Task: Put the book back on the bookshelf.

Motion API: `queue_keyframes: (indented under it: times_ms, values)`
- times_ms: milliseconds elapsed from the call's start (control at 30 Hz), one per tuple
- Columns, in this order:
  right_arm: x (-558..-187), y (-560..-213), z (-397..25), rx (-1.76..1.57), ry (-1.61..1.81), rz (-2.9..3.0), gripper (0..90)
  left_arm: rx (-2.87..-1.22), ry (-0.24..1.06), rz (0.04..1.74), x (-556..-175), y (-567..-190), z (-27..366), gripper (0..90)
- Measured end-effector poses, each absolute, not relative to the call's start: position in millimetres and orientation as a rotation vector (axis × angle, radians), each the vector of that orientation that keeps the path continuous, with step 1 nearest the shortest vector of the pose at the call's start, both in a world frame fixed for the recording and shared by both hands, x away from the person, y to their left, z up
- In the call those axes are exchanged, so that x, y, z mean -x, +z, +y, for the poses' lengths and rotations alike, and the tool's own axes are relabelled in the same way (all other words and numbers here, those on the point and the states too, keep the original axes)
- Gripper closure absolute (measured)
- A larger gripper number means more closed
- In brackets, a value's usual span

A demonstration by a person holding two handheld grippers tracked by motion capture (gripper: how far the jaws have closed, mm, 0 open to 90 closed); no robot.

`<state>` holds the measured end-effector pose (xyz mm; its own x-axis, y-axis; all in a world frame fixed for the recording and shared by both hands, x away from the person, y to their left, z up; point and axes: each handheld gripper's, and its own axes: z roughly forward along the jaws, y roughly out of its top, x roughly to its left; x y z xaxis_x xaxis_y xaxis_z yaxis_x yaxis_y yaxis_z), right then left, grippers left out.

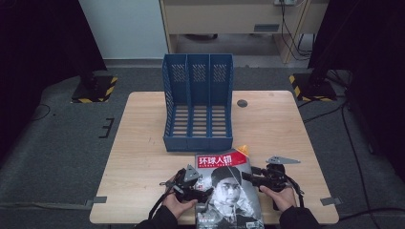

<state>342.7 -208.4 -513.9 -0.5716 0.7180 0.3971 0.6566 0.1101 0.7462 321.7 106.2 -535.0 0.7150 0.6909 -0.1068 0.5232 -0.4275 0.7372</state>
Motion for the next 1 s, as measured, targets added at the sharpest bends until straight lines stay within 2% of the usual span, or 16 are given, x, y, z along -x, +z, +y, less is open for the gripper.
queue_keyframes:
  times_ms: [267,433,700,1000]
  values:
    - [-350,-518,-208,-1.414,1.434,2.31,40.8,-2.12,0.26,0.922,-323,-535,106,9.7]
    - [-354,-529,-211,-1.5,1.269,2.356,42.4,-2.119,0.261,0.924,-323,-535,106,9.9]
    - [-351,-519,-211,-1.428,1.401,2.306,42.5,-2.123,0.266,0.923,-323,-535,105,10.0]
    - [-341,-521,-211,-1.474,1.318,2.336,39.1,-2.124,0.266,0.922,-323,-535,106,10.0]
